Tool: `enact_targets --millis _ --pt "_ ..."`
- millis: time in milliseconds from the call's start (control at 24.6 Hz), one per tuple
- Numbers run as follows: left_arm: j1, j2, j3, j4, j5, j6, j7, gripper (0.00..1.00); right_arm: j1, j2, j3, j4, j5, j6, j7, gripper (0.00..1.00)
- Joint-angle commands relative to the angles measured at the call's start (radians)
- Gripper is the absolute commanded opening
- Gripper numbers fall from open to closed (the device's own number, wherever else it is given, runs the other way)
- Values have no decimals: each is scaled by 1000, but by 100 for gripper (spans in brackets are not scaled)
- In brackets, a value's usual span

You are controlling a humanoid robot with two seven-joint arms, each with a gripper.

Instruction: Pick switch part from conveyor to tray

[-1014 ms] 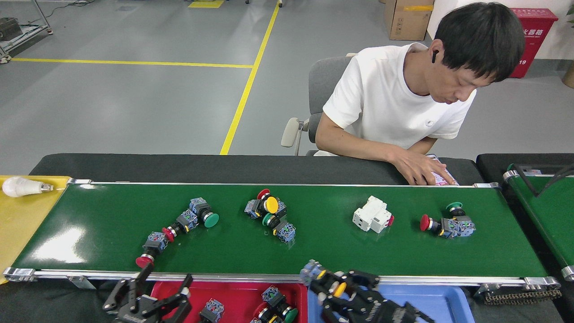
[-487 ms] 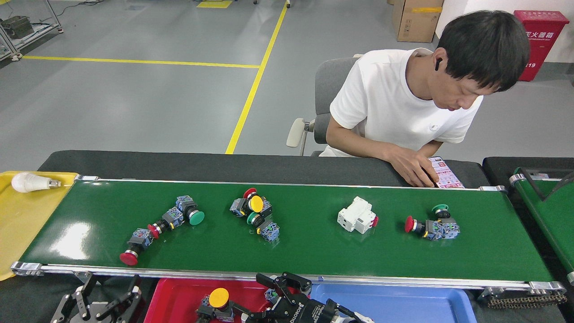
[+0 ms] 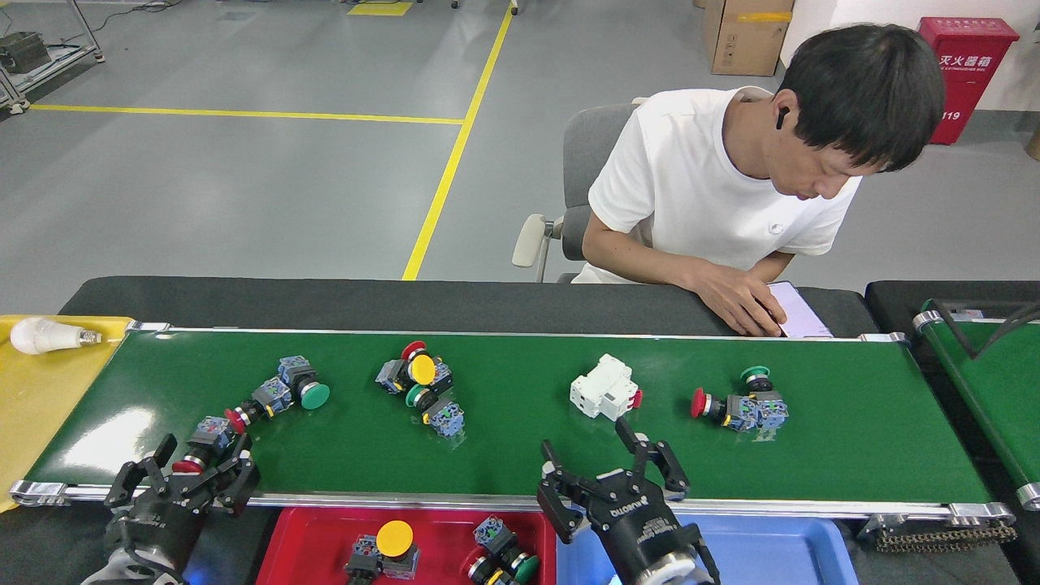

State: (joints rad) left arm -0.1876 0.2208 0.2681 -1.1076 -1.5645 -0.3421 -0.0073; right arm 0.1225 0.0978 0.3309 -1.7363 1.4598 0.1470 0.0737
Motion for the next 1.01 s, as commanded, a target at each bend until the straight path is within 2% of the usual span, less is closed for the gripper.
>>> enact_targets --millis 0,81,203,243,325,446,568,649,812,974 --pt "-41 29 -6 35 -2 5 9 90 23 -47 -23 -31 1 62 -29 99" --pt "-70 66 -29 95 0 0 12 81 37 -136 -41 -31 -30 39 -28 99" --pt "-81 101 -47 140 3 -17 62 40 39 -222 -73 -31 -150 17 -31 99" --pt "-82 109 -58 141 3 -25 69 27 40 -236 -76 -31 -170 11 -31 99" --pt "-87 114 -66 140 9 -43 70 9 40 -234 -76 -31 -173 11 -31 99" --pt "-87 101 -61 132 32 -54 78 4 23 -225 -73 -14 -173 16 -20 99" --pt "-79 94 -70 112 75 -55 78 3 -43 -141 -66 37 -159 17 12 99" --pt "-56 74 -70 54 83 -57 78 3 -116 -84 -56 118 -128 20 40 99" --pt "85 60 -70 -163 110 -74 78 4 -234 2 -50 284 -78 52 44 99" --pt "286 31 -78 -419 113 -147 76 5 -310 19 -21 383 -73 118 44 99"
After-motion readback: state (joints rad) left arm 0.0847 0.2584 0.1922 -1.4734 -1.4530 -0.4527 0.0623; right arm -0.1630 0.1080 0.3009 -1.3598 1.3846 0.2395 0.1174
